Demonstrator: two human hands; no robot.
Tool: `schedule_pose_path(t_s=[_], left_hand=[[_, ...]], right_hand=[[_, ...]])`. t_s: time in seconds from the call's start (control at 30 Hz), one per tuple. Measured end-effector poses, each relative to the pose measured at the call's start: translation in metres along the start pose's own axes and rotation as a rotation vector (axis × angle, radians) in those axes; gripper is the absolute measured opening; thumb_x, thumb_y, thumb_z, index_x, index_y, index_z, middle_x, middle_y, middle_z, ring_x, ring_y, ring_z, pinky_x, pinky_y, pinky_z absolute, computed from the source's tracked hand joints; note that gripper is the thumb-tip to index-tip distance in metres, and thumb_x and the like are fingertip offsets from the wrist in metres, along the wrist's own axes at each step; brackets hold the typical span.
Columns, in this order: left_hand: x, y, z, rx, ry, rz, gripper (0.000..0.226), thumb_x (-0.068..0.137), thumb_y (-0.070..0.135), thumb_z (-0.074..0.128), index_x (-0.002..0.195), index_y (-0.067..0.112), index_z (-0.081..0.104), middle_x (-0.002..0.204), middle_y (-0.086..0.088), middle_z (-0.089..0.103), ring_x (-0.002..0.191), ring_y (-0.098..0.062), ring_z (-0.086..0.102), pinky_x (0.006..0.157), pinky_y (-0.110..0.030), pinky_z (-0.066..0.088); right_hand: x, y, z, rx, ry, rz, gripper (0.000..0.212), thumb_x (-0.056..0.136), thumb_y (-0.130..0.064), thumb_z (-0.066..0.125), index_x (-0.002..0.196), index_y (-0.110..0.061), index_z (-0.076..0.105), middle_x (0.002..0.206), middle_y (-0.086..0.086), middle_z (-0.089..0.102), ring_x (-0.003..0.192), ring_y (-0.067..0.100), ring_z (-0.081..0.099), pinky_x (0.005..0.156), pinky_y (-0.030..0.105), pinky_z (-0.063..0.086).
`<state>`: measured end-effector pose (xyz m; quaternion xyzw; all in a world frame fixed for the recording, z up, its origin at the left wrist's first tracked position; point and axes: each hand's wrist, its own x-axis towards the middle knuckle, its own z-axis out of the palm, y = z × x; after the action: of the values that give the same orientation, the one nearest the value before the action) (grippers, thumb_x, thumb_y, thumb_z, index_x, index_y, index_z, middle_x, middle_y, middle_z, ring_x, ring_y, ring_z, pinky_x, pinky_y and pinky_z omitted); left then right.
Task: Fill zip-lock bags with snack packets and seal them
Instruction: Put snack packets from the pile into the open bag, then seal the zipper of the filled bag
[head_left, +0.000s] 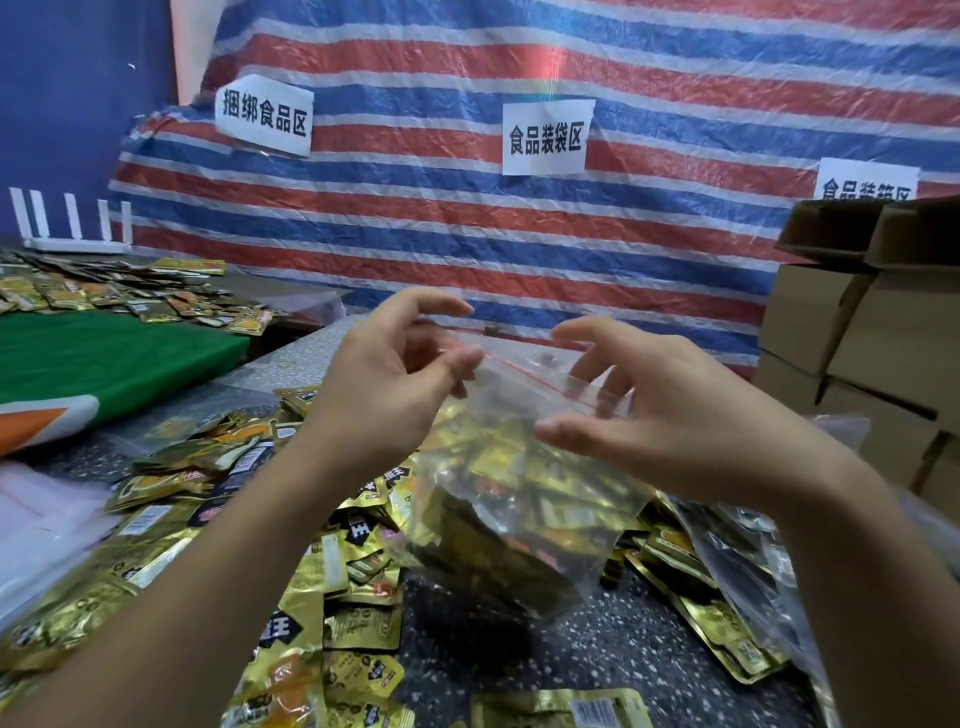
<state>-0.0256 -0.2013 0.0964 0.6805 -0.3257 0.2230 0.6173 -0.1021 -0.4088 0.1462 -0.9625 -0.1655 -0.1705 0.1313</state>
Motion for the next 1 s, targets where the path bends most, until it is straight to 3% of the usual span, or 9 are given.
schedule_pose_path(t_s=[0.1,0.2,0.37,0.43,0.53,0.63,0.8,1.0], left_hand=[[0.001,0.004,0.001,-0.107,0.109,-0.007,0.022,0.078,0.029,0.07,0.098,0.02,0.065,0.076,0.001,0.073,0.066,-0.011,0.068,0.062,-0.019,0.054],[0.003,0.006,0.001,-0.201,0.173,-0.022,0.013,0.082,0.028,0.069,0.09,0.017,0.067,0.072,0.002,0.073,0.062,-0.009,0.066,0.06,-0.019,0.052],[0.002,0.0,0.004,-0.215,0.135,-0.112,0.008,0.094,0.015,0.062,0.09,0.012,0.068,0.073,-0.001,0.074,0.062,-0.011,0.067,0.059,-0.018,0.052],[0.0,0.0,0.008,-0.197,0.096,-0.12,0.009,0.095,0.013,0.06,0.089,0.011,0.067,0.072,-0.001,0.074,0.062,-0.011,0.067,0.059,-0.018,0.051],[-0.006,0.002,0.018,-0.136,0.056,-0.087,0.011,0.095,0.013,0.061,0.087,0.015,0.068,0.072,-0.001,0.074,0.063,-0.011,0.068,0.059,-0.017,0.051],[-0.01,0.007,0.023,-0.111,0.041,-0.041,0.011,0.095,0.014,0.061,0.088,0.018,0.069,0.073,0.0,0.073,0.064,-0.011,0.069,0.06,-0.017,0.051],[-0.011,0.015,0.021,-0.069,0.067,0.026,0.01,0.095,0.012,0.062,0.09,0.012,0.071,0.072,0.002,0.072,0.062,-0.007,0.067,0.059,-0.014,0.049],[-0.011,0.02,0.021,-0.105,0.069,-0.071,0.013,0.096,0.023,0.06,0.093,0.014,0.068,0.077,0.0,0.074,0.065,-0.011,0.07,0.059,-0.017,0.052]], right_hand=[[-0.001,0.002,0.001,-0.054,0.115,-0.064,0.03,0.084,-0.054,0.057,0.096,-0.028,0.066,0.067,-0.019,0.06,0.062,-0.004,0.055,0.052,0.017,0.036],[0.001,0.004,-0.002,0.031,0.26,-0.109,0.028,0.092,-0.041,0.053,0.079,-0.019,0.064,0.054,-0.009,0.051,0.048,0.008,0.044,0.048,0.028,0.033],[0.006,0.008,0.001,-0.006,0.242,-0.059,0.032,0.099,-0.036,0.043,0.08,-0.012,0.055,0.067,0.002,0.056,0.061,0.023,0.051,0.058,0.046,0.044],[0.005,0.011,0.0,-0.06,0.173,0.013,0.03,0.099,-0.038,0.041,0.08,-0.017,0.051,0.071,-0.001,0.055,0.065,0.021,0.051,0.059,0.042,0.042],[0.003,0.002,0.001,-0.219,0.092,0.083,0.03,0.095,-0.055,0.036,0.093,-0.029,0.052,0.085,-0.015,0.056,0.076,0.005,0.053,0.063,0.029,0.043],[0.009,-0.018,0.007,-0.17,0.136,0.049,0.043,0.092,-0.063,0.036,0.114,-0.031,0.054,0.096,-0.016,0.059,0.088,0.006,0.056,0.075,0.033,0.049],[0.021,-0.033,0.017,0.09,0.223,0.019,0.017,0.096,-0.04,0.06,0.087,-0.026,0.065,0.075,-0.011,0.064,0.07,0.004,0.057,0.06,0.027,0.045],[0.021,-0.031,0.009,0.2,0.215,0.042,0.015,0.095,-0.022,0.064,0.082,-0.025,0.068,0.074,-0.007,0.068,0.069,0.008,0.065,0.069,0.038,0.058]])
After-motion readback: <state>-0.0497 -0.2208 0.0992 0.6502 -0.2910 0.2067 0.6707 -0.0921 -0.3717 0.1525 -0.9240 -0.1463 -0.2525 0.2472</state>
